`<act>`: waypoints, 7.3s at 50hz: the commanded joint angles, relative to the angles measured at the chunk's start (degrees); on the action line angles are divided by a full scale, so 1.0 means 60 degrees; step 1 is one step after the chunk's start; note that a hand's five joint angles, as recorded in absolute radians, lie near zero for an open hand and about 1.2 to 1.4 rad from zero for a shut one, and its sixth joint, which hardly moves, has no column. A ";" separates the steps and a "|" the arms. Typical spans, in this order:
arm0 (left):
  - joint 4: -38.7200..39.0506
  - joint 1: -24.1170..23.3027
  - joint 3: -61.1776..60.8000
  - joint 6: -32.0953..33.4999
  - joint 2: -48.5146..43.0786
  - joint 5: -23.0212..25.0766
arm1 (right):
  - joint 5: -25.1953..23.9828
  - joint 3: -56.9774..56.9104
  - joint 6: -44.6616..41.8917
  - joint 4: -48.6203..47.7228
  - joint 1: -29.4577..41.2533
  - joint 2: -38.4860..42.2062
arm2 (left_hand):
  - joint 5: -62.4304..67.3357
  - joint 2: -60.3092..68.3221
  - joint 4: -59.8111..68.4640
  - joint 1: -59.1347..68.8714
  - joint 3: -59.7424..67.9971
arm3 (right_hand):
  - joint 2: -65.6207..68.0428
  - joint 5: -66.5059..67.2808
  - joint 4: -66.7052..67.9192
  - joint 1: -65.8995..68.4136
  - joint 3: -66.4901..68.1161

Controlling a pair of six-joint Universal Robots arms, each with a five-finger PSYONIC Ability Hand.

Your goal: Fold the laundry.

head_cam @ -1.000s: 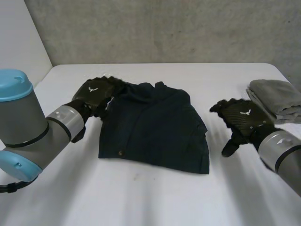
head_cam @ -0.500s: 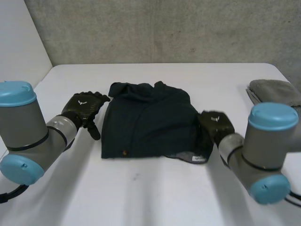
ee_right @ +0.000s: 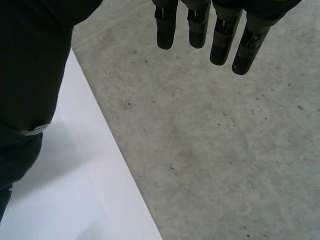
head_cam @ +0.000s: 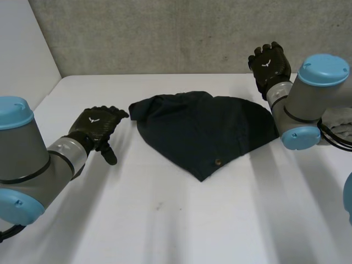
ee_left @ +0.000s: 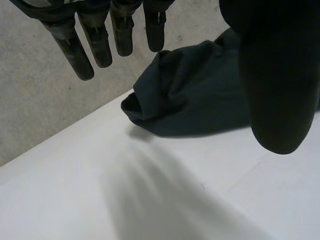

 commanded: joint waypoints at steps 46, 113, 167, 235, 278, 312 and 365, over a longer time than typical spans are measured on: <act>0.0289 0.0129 1.0204 0.1247 -0.8288 0.1889 | 0.0970 0.2198 0.5064 0.1402 0.3338 0.0591 | 0.5222 0.5228 0.5247 0.5214 0.5172 | 0.5888 0.5647 0.5741 0.6043 0.5927; -0.1822 -0.1365 0.3158 0.0163 -0.2122 -0.0440 | -0.1095 0.1186 0.2425 0.5928 0.0467 -0.1473 | 1.1139 1.1144 1.1163 1.1130 1.1088 | 0.3473 0.3232 0.3326 0.3628 0.3512; -0.0883 -0.1262 0.3114 -0.0101 -0.2385 -0.0499 | -0.1769 0.9757 0.4360 0.0361 -0.0016 -0.4844 | 1.1139 1.1144 1.1163 1.1130 1.1088 | 0.1676 0.1434 0.1528 0.1831 0.1715; -0.1221 -0.0808 -0.0078 -0.1727 0.4487 -0.1070 | -0.2545 0.7112 0.3055 0.5215 0.0013 -0.7831 | 1.1139 1.1144 1.1163 1.1130 1.1088 | 0.1097 0.0856 0.0950 0.1252 0.1136; 0.0215 -0.0413 0.0390 -0.0921 0.1496 -0.1495 | -0.0817 0.7941 0.8037 0.0434 0.4714 -0.3452 | 1.1139 1.1144 1.1163 1.1130 1.1088 | 0.1395 0.1154 0.1248 0.1550 0.1434; 0.0215 -0.0281 0.0141 -0.0950 0.1599 -0.1524 | 0.0869 0.7618 0.6352 -0.1382 0.4950 -0.2382 | 1.1139 1.1144 1.1163 1.1130 1.1088 | 1.1253 1.1012 1.1106 1.1408 1.1292; 0.1881 -0.0823 0.5985 -0.1990 -0.0599 -0.3104 | -0.1227 0.1407 0.3055 -0.2706 0.0350 -0.4022 | 1.1139 1.1144 1.1163 1.1130 1.1088 | 1.1253 1.1012 1.1106 1.1408 1.1292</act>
